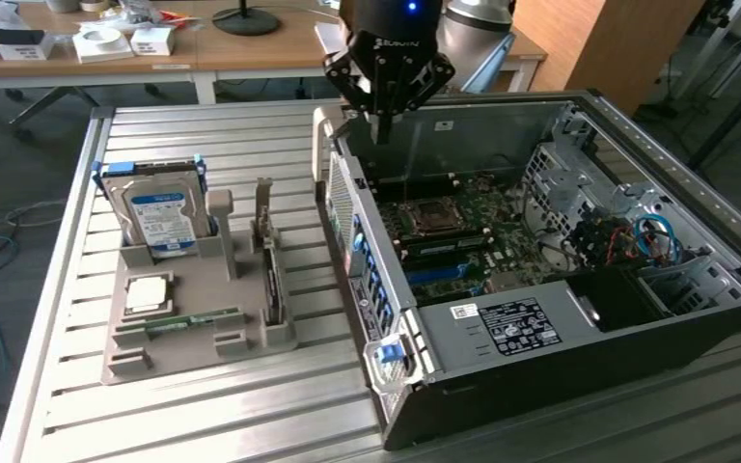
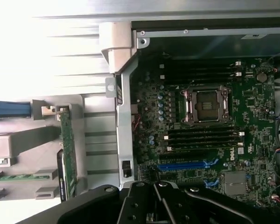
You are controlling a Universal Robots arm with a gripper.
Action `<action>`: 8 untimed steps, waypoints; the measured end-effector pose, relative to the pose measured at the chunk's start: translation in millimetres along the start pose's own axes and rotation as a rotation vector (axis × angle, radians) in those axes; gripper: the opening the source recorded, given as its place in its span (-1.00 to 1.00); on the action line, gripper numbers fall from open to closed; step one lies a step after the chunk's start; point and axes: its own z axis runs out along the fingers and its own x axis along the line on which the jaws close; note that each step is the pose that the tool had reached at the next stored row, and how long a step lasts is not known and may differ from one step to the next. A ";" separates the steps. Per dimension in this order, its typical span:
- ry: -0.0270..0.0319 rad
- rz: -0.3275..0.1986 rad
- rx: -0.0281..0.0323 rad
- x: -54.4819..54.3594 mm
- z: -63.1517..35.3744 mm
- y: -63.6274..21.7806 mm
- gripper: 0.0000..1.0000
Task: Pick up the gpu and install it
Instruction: 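Reach for the gpu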
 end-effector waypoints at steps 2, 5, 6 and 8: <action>0.0000 0.000 0.0001 3.3 -0.1 -0.2 -0.79; 0.0000 0.000 0.0000 9.2 -0.2 -0.7 -0.79; 0.0000 0.000 0.0001 11.3 -0.2 -0.8 -0.79; 0.0000 0.000 0.0000 15.8 -0.3 -1.2 -0.79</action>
